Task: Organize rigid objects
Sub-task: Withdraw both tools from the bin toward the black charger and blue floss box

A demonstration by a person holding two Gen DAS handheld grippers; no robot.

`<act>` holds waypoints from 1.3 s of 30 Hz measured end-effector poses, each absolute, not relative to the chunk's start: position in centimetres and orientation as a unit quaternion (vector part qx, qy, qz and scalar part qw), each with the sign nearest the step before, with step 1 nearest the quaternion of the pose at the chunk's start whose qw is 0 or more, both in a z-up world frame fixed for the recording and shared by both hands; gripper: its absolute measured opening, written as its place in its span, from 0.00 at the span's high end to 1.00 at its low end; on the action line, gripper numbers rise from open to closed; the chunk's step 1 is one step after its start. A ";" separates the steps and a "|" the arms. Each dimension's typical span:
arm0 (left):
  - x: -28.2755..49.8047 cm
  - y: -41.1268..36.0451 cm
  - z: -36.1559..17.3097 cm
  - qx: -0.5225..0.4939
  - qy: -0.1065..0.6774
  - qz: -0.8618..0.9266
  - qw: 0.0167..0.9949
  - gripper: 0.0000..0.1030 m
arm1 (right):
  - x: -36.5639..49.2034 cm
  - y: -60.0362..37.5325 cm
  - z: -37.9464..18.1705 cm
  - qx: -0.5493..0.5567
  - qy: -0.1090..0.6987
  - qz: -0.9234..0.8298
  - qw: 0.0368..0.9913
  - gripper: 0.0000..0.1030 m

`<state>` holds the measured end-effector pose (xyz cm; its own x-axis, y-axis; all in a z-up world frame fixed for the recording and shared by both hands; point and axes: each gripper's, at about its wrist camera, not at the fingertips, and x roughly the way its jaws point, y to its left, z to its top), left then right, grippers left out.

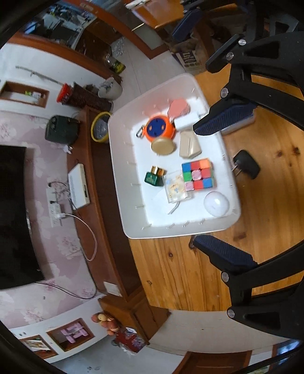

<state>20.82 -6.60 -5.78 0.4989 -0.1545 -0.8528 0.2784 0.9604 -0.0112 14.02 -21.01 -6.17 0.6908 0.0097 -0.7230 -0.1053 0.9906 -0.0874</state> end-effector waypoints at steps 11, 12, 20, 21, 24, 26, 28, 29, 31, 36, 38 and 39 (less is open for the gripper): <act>14.6 -5.4 -2.7 0.068 0.457 -0.144 0.875 0.10 | 7.9 -21.6 -1.5 -0.047 0.332 0.052 0.940 0.23; 14.4 -5.3 -3.1 0.067 0.462 -0.142 0.873 0.10 | 7.7 -21.7 -1.6 -0.048 0.332 0.052 0.941 0.23; 12.8 -4.8 -7.6 0.031 0.495 -0.137 0.857 0.10 | 7.3 -23.0 -5.5 -0.036 0.365 0.039 0.930 0.23; 12.7 -4.7 -8.4 0.023 0.500 -0.137 0.855 0.10 | 7.4 -23.2 -6.1 -0.032 0.370 0.036 0.928 0.23; 12.2 -4.8 -10.4 0.011 0.504 -0.126 0.854 0.10 | 8.1 -24.3 -8.7 -0.016 0.393 0.029 0.919 0.23; 12.1 -4.9 -12.0 -0.001 0.510 -0.113 0.853 0.10 | 8.5 -24.7 -10.8 -0.008 0.411 0.023 0.911 0.23; 12.3 -4.8 -13.7 -0.023 0.523 -0.104 0.846 0.10 | 8.8 -25.0 -12.9 0.001 0.429 0.021 0.903 0.23; 12.5 -4.7 -14.8 -0.040 0.533 -0.098 0.840 0.10 | 9.0 -25.1 -14.1 0.006 0.440 0.021 0.898 0.23; 12.7 -4.7 -16.6 -0.065 0.547 -0.089 0.830 0.10 | 9.3 -25.1 -16.1 0.013 0.456 0.021 0.890 0.23; 13.1 -5.5 -18.8 -0.073 0.552 -0.069 0.828 0.10 | 9.9 -24.2 -19.9 0.013 0.481 0.024 0.876 0.23; 13.3 -5.7 -19.3 -0.074 0.544 -0.059 0.833 0.10 | 10.0 -23.8 -20.9 0.011 0.485 0.027 0.874 0.23; 13.3 -5.7 -19.5 -0.075 0.541 -0.055 0.836 0.10 | 10.1 -23.6 -21.1 0.011 0.486 0.027 0.873 0.23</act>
<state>13.34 -5.74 -19.53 0.4085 -0.1724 -0.8963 0.0106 0.9828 -0.1842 10.15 -23.61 -21.15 0.5262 0.0582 -0.8484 -0.0361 0.9983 0.0462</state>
